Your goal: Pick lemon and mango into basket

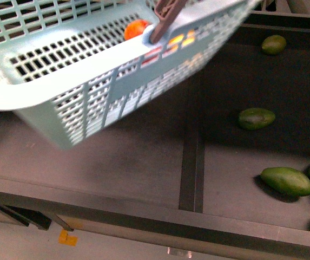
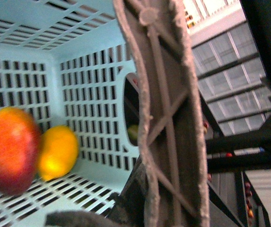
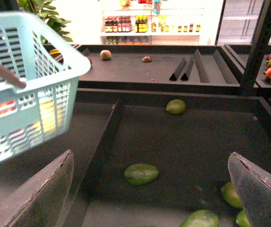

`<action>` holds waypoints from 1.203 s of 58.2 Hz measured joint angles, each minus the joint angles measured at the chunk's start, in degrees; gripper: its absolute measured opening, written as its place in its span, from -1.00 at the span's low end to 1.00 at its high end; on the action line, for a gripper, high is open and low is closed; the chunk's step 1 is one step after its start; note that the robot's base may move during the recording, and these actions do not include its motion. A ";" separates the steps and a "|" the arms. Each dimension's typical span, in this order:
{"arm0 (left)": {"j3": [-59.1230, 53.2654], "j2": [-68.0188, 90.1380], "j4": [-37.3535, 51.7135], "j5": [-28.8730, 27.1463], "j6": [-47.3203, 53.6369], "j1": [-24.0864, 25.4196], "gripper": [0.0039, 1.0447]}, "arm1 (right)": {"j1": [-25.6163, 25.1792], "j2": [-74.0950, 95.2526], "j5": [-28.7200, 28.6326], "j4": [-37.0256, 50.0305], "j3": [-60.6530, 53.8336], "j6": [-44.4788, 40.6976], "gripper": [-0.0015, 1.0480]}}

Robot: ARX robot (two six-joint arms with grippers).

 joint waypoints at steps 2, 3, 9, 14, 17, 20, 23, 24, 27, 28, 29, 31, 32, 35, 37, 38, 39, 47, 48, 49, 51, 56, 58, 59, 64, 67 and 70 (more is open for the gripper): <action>1.77 1.55 0.02 0.11 0.04 1.20 -0.92 | 0.00 -0.02 0.13 0.00 0.00 0.00 0.83; 3.02 2.69 0.13 0.37 -0.02 2.03 -0.92 | 0.00 -0.02 0.15 0.00 0.00 0.00 0.83; 8.15 8.11 0.59 2.64 -2.27 5.60 -0.92 | 0.00 0.00 0.20 0.00 0.00 0.00 0.83; 10.95 12.24 0.92 3.56 -5.40 7.43 -0.92 | 0.00 0.00 0.07 0.00 0.00 0.00 0.83; 12.68 15.08 0.92 3.61 -7.82 8.39 -0.92 | 0.00 0.00 0.07 0.00 0.00 0.00 0.83; 14.47 18.05 0.92 3.39 -10.05 9.27 -0.92 | 0.00 0.00 0.07 0.00 0.00 0.00 0.83; 16.79 21.92 0.96 3.17 -12.26 10.23 -0.92 | 0.00 0.00 0.11 0.00 0.00 0.00 0.83; 17.16 22.53 0.96 3.13 -12.59 10.36 -0.92 | 0.00 0.00 0.11 0.00 0.00 0.00 0.83; 19.08 25.62 0.96 2.89 -14.19 11.04 -0.92 | 0.00 0.00 0.13 0.00 0.00 0.00 0.83; 19.82 26.69 0.94 2.75 -15.06 11.30 -0.92 | 0.00 0.00 0.11 0.00 0.00 0.00 0.83; 20.65 27.91 0.81 2.67 -15.72 11.54 -0.92 | 0.00 0.00 0.11 0.00 0.00 0.00 0.83; 22.27 30.01 0.48 2.56 -17.09 12.02 -0.92 | 0.00 0.00 0.11 0.00 0.00 0.00 0.83; 22.69 30.47 0.42 2.56 -17.42 12.15 -0.92 | 0.00 -0.02 0.09 0.00 0.00 0.00 0.83; 25.09 33.22 -0.09 2.80 -18.99 12.90 -0.92 | 0.00 0.00 0.09 0.00 0.00 0.00 0.83; 26.23 34.29 -0.31 2.97 -19.56 13.29 -0.92 | 0.00 0.00 0.09 0.00 0.00 0.00 0.83; 26.91 35.04 -0.39 2.99 -19.82 13.51 -0.92 | 0.00 0.00 0.09 0.00 0.00 0.00 0.83; 27.52 35.67 -0.55 2.99 -20.15 13.70 -0.92 | 0.00 0.00 0.09 0.00 0.00 0.00 0.83; 31.45 39.60 -2.78 1.81 -22.32 14.45 -0.92 | 0.00 -0.02 0.09 0.00 0.00 0.00 0.83; 31.54 39.87 -2.80 1.77 -22.80 14.47 -0.92 | 0.00 -0.02 0.11 0.00 0.00 0.00 0.83; 31.61 40.28 -2.82 1.64 -22.82 14.51 -0.92 | 0.00 -0.02 0.09 0.00 0.00 0.00 0.83; 31.61 40.68 -2.93 1.42 -23.12 14.56 -0.92 | 0.00 -0.02 0.09 0.00 0.00 0.00 0.83; 31.43 41.83 -3.02 0.61 -23.21 14.51 -0.92 | 0.00 -0.02 0.11 0.00 0.00 0.00 0.83; 31.41 41.83 -3.02 0.07 -23.30 14.29 -0.92 | 0.00 -0.02 0.09 0.00 0.00 0.02 0.83; 31.30 41.83 -3.02 -0.26 -23.56 14.21 -0.92 | 0.00 -0.02 0.09 0.00 0.00 0.00 0.83; 29.90 41.83 -2.93 -0.20 -24.44 14.05 -0.92 | 0.00 -0.02 0.11 0.00 0.00 0.00 0.83; 29.31 41.42 -2.95 -0.63 -24.41 13.64 -0.92 | 0.00 -0.02 0.09 0.00 0.00 0.00 0.83; 29.03 41.07 -5.77 -1.14 -25.09 13.38 -0.72 | 0.00 -0.02 0.09 0.00 0.00 0.00 0.83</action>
